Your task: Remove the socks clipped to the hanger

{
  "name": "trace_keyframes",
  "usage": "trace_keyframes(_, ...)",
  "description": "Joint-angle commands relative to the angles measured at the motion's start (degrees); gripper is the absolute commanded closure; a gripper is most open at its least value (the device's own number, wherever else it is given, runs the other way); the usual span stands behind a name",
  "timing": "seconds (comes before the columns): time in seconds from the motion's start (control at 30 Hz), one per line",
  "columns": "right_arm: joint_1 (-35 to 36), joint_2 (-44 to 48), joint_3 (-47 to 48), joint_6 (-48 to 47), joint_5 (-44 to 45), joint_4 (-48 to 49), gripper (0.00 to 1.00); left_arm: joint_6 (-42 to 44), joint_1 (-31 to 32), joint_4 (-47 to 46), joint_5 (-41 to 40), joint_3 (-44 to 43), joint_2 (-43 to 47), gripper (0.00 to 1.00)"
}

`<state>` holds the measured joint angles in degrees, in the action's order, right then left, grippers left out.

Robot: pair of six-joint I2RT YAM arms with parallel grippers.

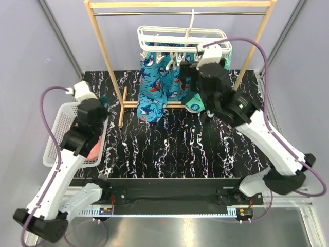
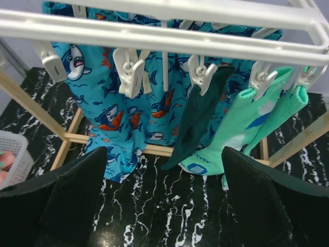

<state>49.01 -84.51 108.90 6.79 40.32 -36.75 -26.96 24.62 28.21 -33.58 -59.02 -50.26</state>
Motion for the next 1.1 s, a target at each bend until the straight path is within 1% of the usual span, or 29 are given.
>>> trace_keyframes(0.0, -0.15, 6.01, -7.53, 5.5, -4.71, 3.44, 0.0, 1.03, -11.21, 6.68, 4.22, -3.55, -2.81, 1.0)
trace_keyframes(0.03, -0.23, 8.63, -9.3, 6.04, -5.07, 3.62, 0.0, 1.03, -14.13, 7.21, 5.1, -3.99, -3.78, 1.0)
trace_keyframes(0.07, -0.32, 9.97, -10.89, 6.39, -5.94, 3.88, 0.0, 0.42, -16.69, 7.82, 4.24, -3.99, -5.45, 1.0)
trace_keyframes(0.1, -0.24, 12.41, -13.86, 6.57, -6.3, 3.97, 0.0, -0.19, -21.06, 7.74, 3.36, -3.56, -6.07, 1.0)
trace_keyframes(0.17, -0.23, 14.54, -16.08, 6.75, -6.48, 3.71, 0.0, -1.86, -24.52, 7.3, 3.09, -1.37, -7.22, 1.0)
trace_keyframes(0.2, -0.23, 15.42, -17.83, 6.84, -6.48, 3.44, 0.0, -2.74, -27.75, 6.95, 3.61, -0.57, -8.35, 1.0)
trace_keyframes(0.23, -0.23, 17.34, -18.63, 7.01, -6.39, 3.09, 0.0, -4.66, -28.83, 6.95, 4.74, 0.04, -8.88, 1.0)
trace_keyframes(0.27, -0.23, 18.32, -19.42, 7.19, -6.39, 2.83, 0.0, -5.64, -29.62, 7.04, 4.67, 0.49, -9.67, 0.87)
trace_keyframes(0.3, -0.23, 19.2, -21.26, 7.45, -6.48, 2.57, 0.0, -6.52, -30.33, 7.3, 4.67, 1.1, -10.9, 0.69)
trace_keyframes(0.37, -0.23, 21.75, -23.63, 7.71, -6.39, 3.0, 0.0, -7.4, -30.33, 8.44, 4.93, 1.02, -11.96, 0.2)
trace_keyframes(0.4, -0.32, 22.71, -26.43, 7.72, -5.95, 4.13, 0.0, -7.84, -30.33, 9.05, 4.84, 0.84, -12.23, 0.04)
trace_keyframes(0.43, -0.24, 23.77, -27.59, 7.8, -5.69, 4.75, 0.0, -7.15, -30.25, 8.8, 6.58, 0.84, -11.97, 0.01)
trace_keyframes(0.5, -0.23, 24.13, -29.88, 8.07, -4.98, 5.55, 0.0, -6.0, -30.16, 7.14, 9.57, 1.02, -10.3, 0.01)
trace_keyframes(0.53, -0.32, 23.95, -30.24, 8.24, -4.81, 5.64, 0.0, -4.17, -30.16, 5.99, 14.37, 1.36, -9.43, 0.01)
trace_keyframes(0.63, -0.32, 22.03, -30.59, 8.33, -6.21, 6.25, 0.0, -1.52, -29.11, 1.86, 22.74, 2.42, -5.74, 0.01)
trace_keyframes(0.67, -0.32, 21.41, -30.59, 8.68, -6.3, 6.52, 0.0, -1.17, -28.58, 1.07, 24.43, 2.77, -3.81, 0.01)
trace_keyframes(0.7, -0.24, 20.1, -30.68, 9.12, -6.3, 6.87, 0.0, -0.47, -26.92, -1.38, 26.7, 3.21, -2.75, 0.02)
trace_keyframes(0.73, -0.32, 19.48, -30.85, 9.21, -6.3, 7.3, 0.0, -0.11, -26.12, -2.97, 32.82, 3.91, -1.78, 0.02)
trace_keyframes(0.77, -0.24, 18.95, -31.03, 9.21, -6.04, 8.44, 0.01, 0.15, -25.16, -4.81, 36.36, 5.57, -0.38, 0.02)
trace_keyframes(0.83, -0.5, 17.19, -31.29, 8.86, -6.12, 9.94, 0.02, -1.68, -21.03, -9.82, 43.56, 7.86, 0.25, 0.02)
trace_keyframes(0.87, -0.5, 16.49, -31.38, 8.34, -6.04, 12.21, 0.03, -2.82, -17.97, -12.19, 46.47, 11.18, -0.18, 0.02)
trace_keyframes(0.9, -0.67, 15.0, -31.3, 7.29, -5.78, 13.45, 0.07, -4.31, -16.64, -17.08, 50.07, 12.69, -0.97, 0.03)
trace_keyframes(0.93, -1.02, 14.12, -31.03, 7.1, -5.34, 14.51, 0.1, -4.85, -15.14, -17.83, 53.67, 13.4, -1.85, 0.05)
trace_keyframes(0.97, -2.16, 13.15, -30.77, 7.1, -5.42, 15.73, 0.13, -5.03, -12.08, -17.92, 53.88, 13.76, -3.43, 0.06)
trace_keyframes(1.0, -2.78, 11.4, -30.07, 7.19, -5.77, 16.27, 0.16, -4.51, -10.66, -18.62, 54.06, 14.02, -3.88, 0.06)
trace_keyframes(1.07, -3.57, 9.81, -29.8, 7.01, -5.95, 18.54, 0.16, -4.15, -7.15, -19.68, 55.11, 14.46, -3.97, 0.06)
